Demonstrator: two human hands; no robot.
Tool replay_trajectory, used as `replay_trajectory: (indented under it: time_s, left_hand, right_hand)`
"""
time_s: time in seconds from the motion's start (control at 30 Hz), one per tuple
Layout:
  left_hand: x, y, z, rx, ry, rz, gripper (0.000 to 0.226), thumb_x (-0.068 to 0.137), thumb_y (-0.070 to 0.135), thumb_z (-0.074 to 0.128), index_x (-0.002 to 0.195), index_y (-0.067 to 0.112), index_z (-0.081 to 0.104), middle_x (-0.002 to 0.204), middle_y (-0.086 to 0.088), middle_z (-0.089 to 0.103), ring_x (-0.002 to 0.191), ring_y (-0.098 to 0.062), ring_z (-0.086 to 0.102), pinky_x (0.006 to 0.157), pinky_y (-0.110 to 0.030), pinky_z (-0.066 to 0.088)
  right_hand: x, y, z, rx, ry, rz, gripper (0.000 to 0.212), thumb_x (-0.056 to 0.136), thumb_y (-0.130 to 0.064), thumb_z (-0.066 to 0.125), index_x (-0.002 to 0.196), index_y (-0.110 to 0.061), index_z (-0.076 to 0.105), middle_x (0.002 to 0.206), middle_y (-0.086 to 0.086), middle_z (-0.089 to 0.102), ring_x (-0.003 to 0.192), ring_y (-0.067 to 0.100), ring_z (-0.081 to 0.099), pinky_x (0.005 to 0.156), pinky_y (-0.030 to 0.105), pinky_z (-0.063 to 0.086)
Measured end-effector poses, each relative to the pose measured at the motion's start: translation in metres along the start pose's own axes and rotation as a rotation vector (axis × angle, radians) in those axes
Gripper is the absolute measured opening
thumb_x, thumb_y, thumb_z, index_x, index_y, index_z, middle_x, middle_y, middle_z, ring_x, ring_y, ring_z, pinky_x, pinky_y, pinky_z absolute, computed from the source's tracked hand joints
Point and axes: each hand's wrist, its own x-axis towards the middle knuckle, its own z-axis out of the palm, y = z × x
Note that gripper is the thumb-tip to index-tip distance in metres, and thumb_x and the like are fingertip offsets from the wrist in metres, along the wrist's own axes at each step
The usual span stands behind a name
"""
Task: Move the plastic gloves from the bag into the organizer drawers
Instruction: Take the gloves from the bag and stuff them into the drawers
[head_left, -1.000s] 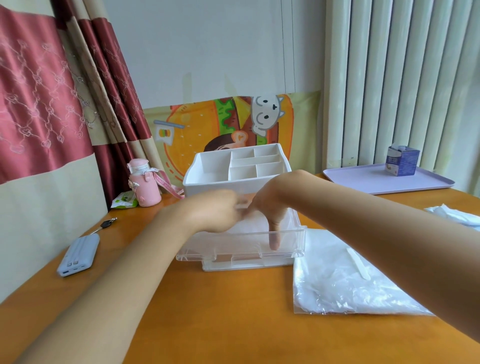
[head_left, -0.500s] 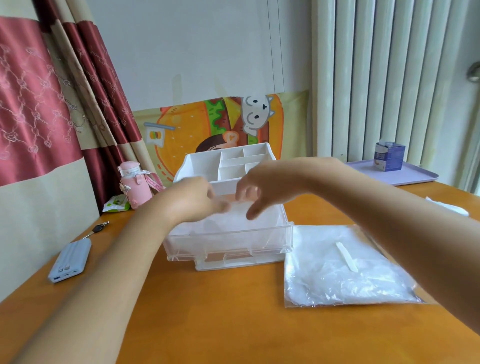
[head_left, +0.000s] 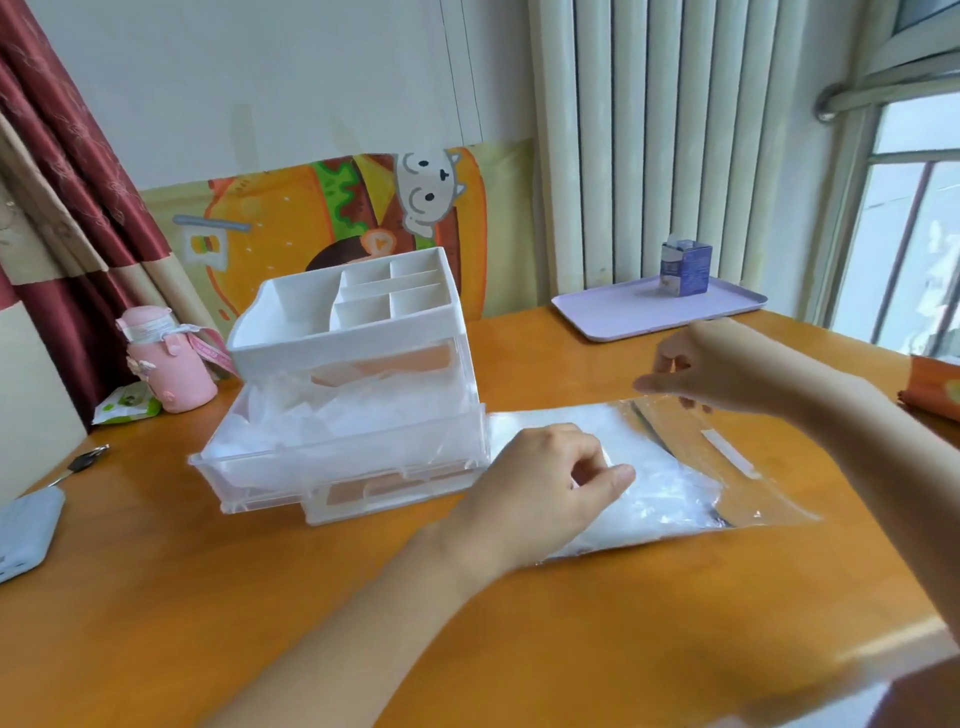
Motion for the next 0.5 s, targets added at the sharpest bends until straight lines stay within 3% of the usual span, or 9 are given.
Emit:
replay_trajectory:
  time_s: [0.17,0.23,0.3,0.4,0.5]
  left_hand:
    - [0.026,-0.035,0.038,0.023,-0.056,-0.091,0.020,0.094,0.036,0.058,0.099,0.018,0.065,0.122,0.006,0.056,0.114,-0.005,0.051,0.092,-0.015,0.032]
    - [0.034,-0.049,0.046,0.077,-0.082,-0.146,0.037,0.094,0.041,0.056,0.125,0.020,0.057,0.144,0.005,0.042,0.135,-0.008,0.036,0.104,-0.016,0.024]
    - [0.039,-0.062,0.053,0.153,-0.133,-0.209,0.060,0.093,0.051,0.052,0.144,0.022,0.039,0.158,0.001,0.022,0.146,-0.014,0.015,0.118,-0.030,0.012]
    - [0.042,-0.075,0.065,0.219,-0.222,-0.282,0.075,0.091,0.064,0.040,0.153,0.027,0.018,0.162,0.002,0.002,0.149,-0.016,-0.006,0.119,-0.042,-0.006]
    - [0.045,-0.086,0.071,0.256,-0.249,-0.282,0.076,0.091,0.068,0.033,0.154,0.031,0.011,0.162,0.004,-0.003,0.148,-0.016,-0.011,0.118,-0.043,-0.010]
  right_hand:
    - [0.010,0.056,0.041,0.021,-0.330,0.213,0.013,0.087,-0.028,0.065,0.092,-0.017,0.070,0.076,-0.002,0.068,0.071,0.012,0.060,0.059,0.017,0.043]
    - [0.013,0.069,0.053,0.103,-0.421,0.282,0.015,0.086,-0.017,0.064,0.101,-0.018,0.068,0.089,0.004,0.070,0.077,0.015,0.061,0.065,0.020,0.047]
    - [0.016,0.079,0.062,0.192,-0.430,0.354,0.021,0.086,-0.008,0.060,0.101,-0.020,0.065,0.099,0.006,0.069,0.081,0.019,0.063,0.071,0.025,0.051]
    - [0.017,0.092,0.068,0.316,-0.415,0.367,0.029,0.084,0.002,0.053,0.093,-0.022,0.069,0.089,0.003,0.069,0.069,0.018,0.056,0.062,0.025,0.046]
    - [0.010,0.101,0.067,0.598,-0.433,0.322,0.018,0.086,-0.002,0.063,0.098,-0.013,0.071,0.078,0.003,0.065,0.062,0.011,0.052,0.058,0.020,0.041]
